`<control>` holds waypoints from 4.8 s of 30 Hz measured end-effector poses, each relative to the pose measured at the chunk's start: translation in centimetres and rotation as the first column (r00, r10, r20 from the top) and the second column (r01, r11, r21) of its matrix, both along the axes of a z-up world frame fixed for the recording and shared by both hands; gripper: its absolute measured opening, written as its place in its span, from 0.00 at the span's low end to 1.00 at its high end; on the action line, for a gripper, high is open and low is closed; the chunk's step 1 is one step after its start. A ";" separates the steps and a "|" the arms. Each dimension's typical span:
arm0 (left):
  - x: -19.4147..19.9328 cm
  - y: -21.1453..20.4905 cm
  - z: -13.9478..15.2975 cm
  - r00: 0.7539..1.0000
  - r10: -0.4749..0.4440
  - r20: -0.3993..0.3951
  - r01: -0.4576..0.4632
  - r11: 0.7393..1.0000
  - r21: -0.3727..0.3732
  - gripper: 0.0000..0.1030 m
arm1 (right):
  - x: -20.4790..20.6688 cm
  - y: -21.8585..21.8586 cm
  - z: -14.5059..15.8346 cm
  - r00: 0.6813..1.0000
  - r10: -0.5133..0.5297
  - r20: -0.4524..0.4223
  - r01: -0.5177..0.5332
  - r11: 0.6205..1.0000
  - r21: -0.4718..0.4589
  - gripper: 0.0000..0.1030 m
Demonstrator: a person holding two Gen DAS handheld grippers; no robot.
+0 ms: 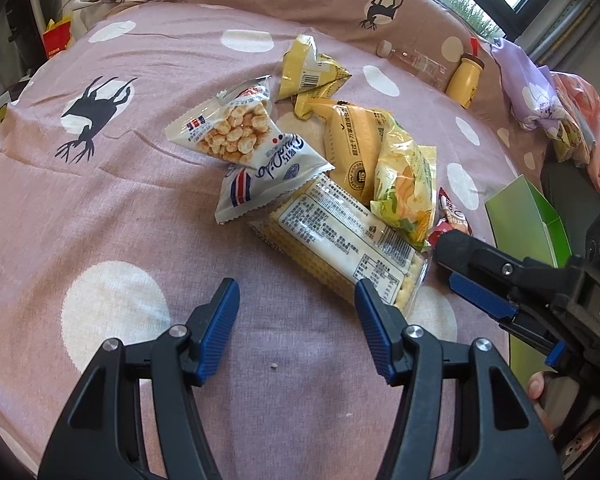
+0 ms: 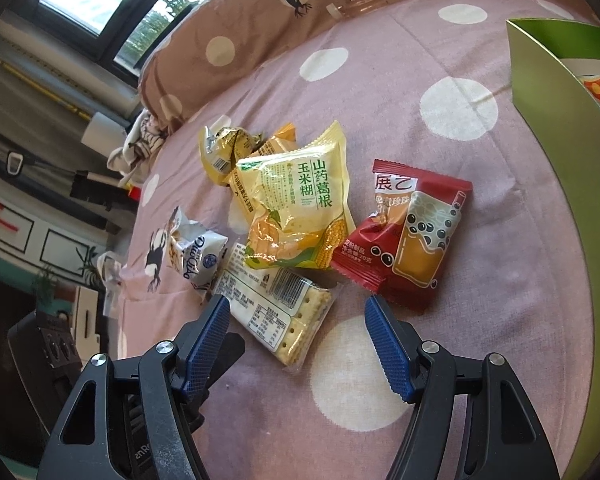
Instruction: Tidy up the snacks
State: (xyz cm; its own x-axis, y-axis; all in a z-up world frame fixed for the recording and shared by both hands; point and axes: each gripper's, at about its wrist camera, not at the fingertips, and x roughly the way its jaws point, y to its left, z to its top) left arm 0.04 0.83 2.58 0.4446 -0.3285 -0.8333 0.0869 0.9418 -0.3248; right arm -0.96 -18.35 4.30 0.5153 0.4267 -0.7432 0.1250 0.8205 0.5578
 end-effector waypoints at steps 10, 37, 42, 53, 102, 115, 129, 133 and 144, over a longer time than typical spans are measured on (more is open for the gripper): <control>0.2 -0.2 -0.3 1.000 -0.017 -0.022 0.016 0.999 -0.041 0.58 | 0.5 0.5 -0.6 0.999 0.018 -0.026 -0.018 1.000 0.023 0.69; 2.0 -0.3 -0.5 0.998 -0.025 -0.056 0.019 0.994 -0.109 0.57 | 6.2 7.0 -2.2 0.932 0.349 -0.099 -0.356 0.932 -0.065 0.69; 1.6 -1.2 -0.4 0.998 -0.058 -0.025 0.057 0.998 -0.037 0.56 | 4.7 6.3 -2.2 0.935 0.343 -0.090 -0.343 0.939 0.006 0.69; -1.5 -2.5 2.9 0.973 -0.104 0.206 0.084 0.991 0.107 0.46 | 1.1 6.6 0.6 0.954 0.300 0.005 -0.300 0.954 -0.004 0.62; -5.4 -28.5 8.0 0.695 -0.635 0.338 0.622 0.766 0.163 0.34 | -10.3 -20.5 5.0 0.850 -0.504 0.151 0.489 0.863 0.130 0.62; -4.7 -29.7 5.7 0.715 -0.662 0.226 0.664 0.744 0.075 0.34 | -10.4 -21.7 3.4 0.830 -0.555 0.047 0.552 0.831 0.069 0.62; -5.4 -24.8 8.3 0.742 -0.598 0.304 0.613 0.788 0.054 0.66 | -11.0 -20.9 5.2 0.784 -0.611 0.110 0.617 0.787 -0.025 0.63; -5.1 -20.6 9.3 0.783 -0.528 0.329 0.542 0.839 0.057 0.83 | -10.6 -20.2 5.7 0.793 -0.592 0.140 0.600 0.799 -0.019 0.65; -2.3 -7.5 9.5 0.926 -0.158 0.344 0.151 0.987 0.048 0.94 | -6.8 -13.8 8.0 0.878 -0.405 0.254 0.432 0.900 -0.061 0.89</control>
